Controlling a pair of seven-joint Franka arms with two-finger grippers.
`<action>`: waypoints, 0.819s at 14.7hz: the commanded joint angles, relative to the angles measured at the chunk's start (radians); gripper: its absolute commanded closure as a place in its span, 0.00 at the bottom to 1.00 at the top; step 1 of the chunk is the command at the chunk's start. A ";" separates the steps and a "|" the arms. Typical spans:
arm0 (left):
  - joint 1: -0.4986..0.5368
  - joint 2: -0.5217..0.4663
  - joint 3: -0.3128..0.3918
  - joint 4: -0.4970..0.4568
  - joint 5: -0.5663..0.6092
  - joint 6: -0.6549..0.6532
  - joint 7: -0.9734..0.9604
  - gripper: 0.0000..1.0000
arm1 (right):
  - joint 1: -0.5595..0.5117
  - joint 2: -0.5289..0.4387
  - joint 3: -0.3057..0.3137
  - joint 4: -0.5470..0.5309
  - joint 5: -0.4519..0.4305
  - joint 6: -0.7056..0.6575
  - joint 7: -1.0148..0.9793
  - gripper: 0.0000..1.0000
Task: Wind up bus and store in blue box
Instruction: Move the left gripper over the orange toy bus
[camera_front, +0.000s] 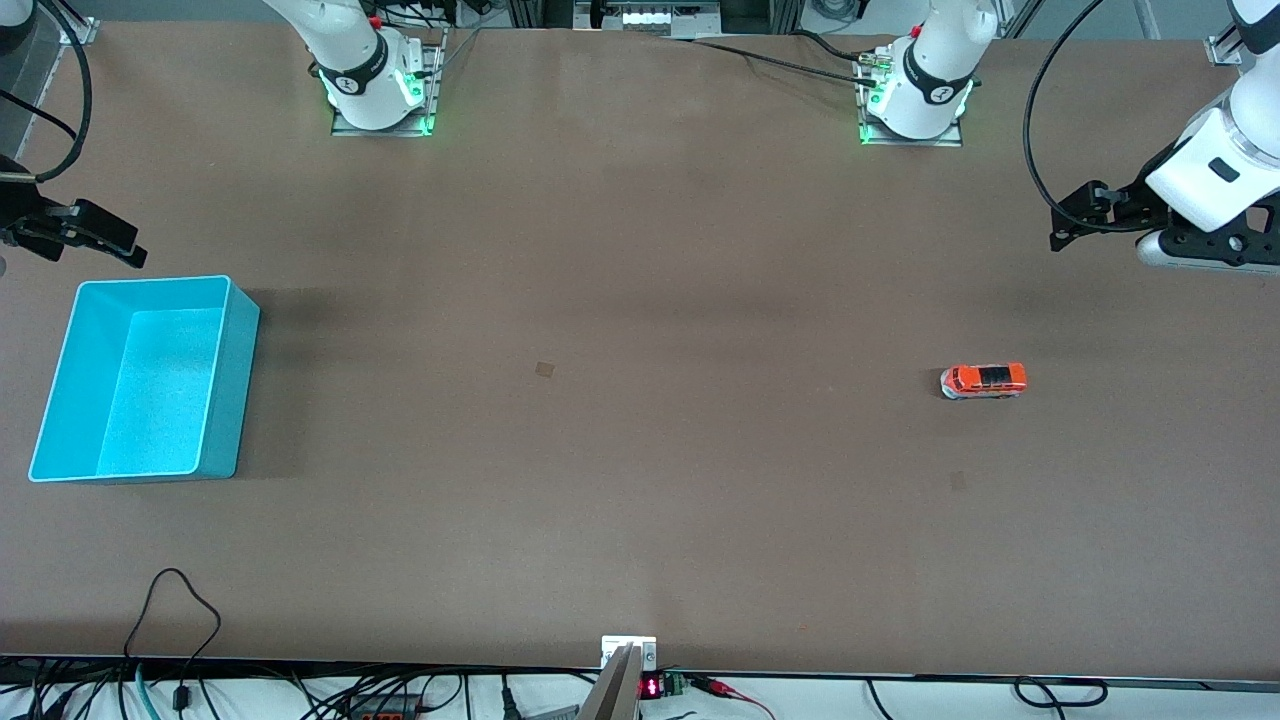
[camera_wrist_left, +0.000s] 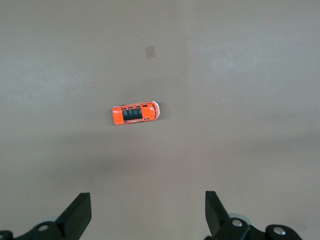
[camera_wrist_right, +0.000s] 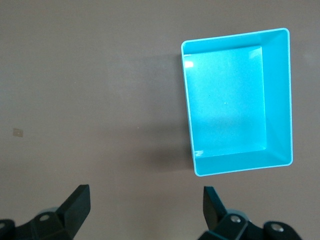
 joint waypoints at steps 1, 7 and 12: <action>-0.005 0.019 -0.004 0.033 0.007 -0.016 -0.013 0.00 | 0.016 -0.016 -0.006 -0.017 -0.005 -0.004 -0.002 0.00; -0.004 0.019 -0.004 0.032 0.001 -0.115 -0.013 0.00 | 0.016 -0.014 -0.004 -0.016 -0.005 -0.003 -0.001 0.00; -0.008 0.028 -0.006 0.053 -0.041 -0.326 -0.012 0.00 | 0.016 -0.013 -0.004 -0.017 -0.005 -0.003 -0.002 0.00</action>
